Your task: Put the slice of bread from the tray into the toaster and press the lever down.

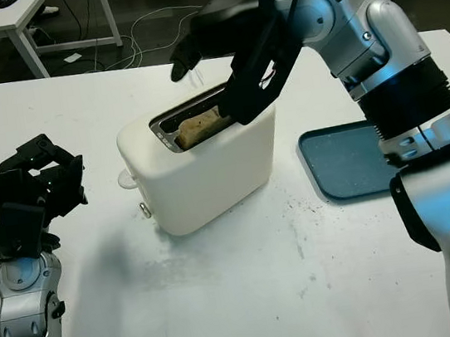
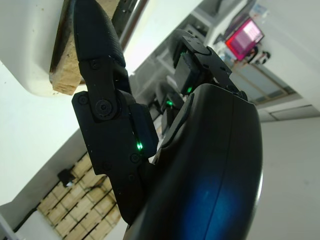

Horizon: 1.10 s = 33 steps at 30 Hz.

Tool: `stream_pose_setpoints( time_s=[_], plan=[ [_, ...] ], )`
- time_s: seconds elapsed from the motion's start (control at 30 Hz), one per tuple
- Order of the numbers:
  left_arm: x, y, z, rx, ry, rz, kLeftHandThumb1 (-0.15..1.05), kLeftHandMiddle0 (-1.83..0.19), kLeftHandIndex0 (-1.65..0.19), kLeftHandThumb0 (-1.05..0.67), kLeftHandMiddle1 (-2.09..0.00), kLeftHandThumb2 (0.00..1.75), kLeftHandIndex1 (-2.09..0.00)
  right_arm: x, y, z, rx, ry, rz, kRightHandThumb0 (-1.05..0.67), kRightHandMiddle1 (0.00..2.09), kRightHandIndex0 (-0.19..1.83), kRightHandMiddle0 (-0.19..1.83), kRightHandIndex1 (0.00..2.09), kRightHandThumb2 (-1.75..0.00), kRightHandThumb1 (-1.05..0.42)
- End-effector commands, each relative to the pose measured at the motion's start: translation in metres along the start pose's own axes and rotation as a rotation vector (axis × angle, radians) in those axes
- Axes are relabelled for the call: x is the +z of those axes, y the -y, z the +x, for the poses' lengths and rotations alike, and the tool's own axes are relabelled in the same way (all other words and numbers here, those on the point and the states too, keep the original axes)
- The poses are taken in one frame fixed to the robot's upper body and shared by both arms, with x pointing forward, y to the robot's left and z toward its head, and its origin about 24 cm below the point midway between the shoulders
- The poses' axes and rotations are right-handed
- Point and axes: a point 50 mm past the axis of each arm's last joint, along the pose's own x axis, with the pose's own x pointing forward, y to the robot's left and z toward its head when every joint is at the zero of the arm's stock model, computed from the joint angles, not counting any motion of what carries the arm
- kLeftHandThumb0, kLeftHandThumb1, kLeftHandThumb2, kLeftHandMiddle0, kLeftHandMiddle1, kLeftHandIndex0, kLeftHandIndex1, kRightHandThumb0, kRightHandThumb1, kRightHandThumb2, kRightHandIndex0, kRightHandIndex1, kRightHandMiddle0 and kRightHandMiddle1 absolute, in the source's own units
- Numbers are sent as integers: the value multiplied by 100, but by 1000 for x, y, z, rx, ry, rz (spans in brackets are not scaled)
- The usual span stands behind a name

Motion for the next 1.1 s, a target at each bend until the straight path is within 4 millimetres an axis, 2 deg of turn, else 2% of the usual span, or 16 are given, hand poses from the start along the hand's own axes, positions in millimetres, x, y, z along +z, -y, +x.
stream_pose_setpoints(
  time_s=[0.0,0.13,0.2,0.3,0.47,0.57,0.63,0.67,0.73,0.77,0.8,0.9,0.93,0.97,1.0,1.07],
  plan=[
    [0,0,-2,8,-2,-12,70,-140,-115,-89,-149,60,-150,-4,7,-6,-61,4,44,-94,0,8,33,45,-1,-87],
    [-1,0,-2,15,-6,-23,69,-140,-115,-88,-148,59,-150,-16,3,-17,-248,27,161,-90,4,17,41,55,0,-86],
    [-1,0,-2,15,-3,-13,70,-141,-115,-88,-148,59,-150,-22,-5,-24,-426,7,209,-81,7,33,52,62,-1,-87],
    [-1,-1,-1,10,-1,-9,70,-141,-115,-89,-148,60,-149,-31,-28,-34,-712,-17,219,-67,14,52,70,71,-1,-90],
    [0,-1,1,-6,1,-5,70,-139,-114,-88,-147,60,-148,-44,-100,-44,-954,-87,394,-30,25,77,99,100,0,-89],
    [0,0,3,-26,15,1,71,-139,-114,-88,-150,59,-151,-42,-149,-50,-1024,-169,505,-29,30,74,101,123,-12,-92],
    [1,0,4,-34,22,7,71,-138,-113,-88,-151,58,-153,-37,-172,-53,-1048,-224,562,-33,42,72,95,136,-21,-92],
    [1,1,5,-36,25,8,72,-138,-113,-88,-152,58,-152,-34,-181,-54,-1058,-246,576,-36,57,71,90,147,-24,-92],
    [1,2,6,-41,35,18,72,-138,-113,-89,-152,57,-152,-27,-197,-58,-1085,-290,598,-37,77,72,83,153,-27,-92],
    [2,2,6,-46,36,17,73,-137,-113,-88,-152,57,-151,-23,-205,-60,-1102,-316,623,-39,98,71,76,161,-30,-92],
    [2,2,6,-49,36,16,73,-137,-112,-88,-153,56,-151,-20,-212,-61,-1121,-336,652,-41,107,71,74,164,-32,-92],
    [2,3,7,-54,41,24,74,-138,-113,-89,-153,54,-151,-13,-228,-65,-1200,-391,714,-46,90,89,86,148,-35,-92],
    [3,3,8,-59,44,26,74,-137,-114,-89,-153,54,-150,-10,-233,-66,-1229,-413,730,-47,73,93,90,143,-37,-92],
    [3,3,8,-63,47,27,75,-137,-113,-88,-152,53,-150,-9,-236,-67,-1256,-427,746,-47,44,93,97,143,-38,-92],
    [4,3,8,-67,49,31,75,-137,-113,-88,-152,53,-150,-7,-239,-68,-1281,-443,759,-47,30,92,102,145,-38,-92],
    [5,2,8,-75,54,45,75,-136,-112,-88,-152,51,-151,-4,-247,-68,-1326,-479,791,-46,23,88,115,153,-40,-92]
  ],
)
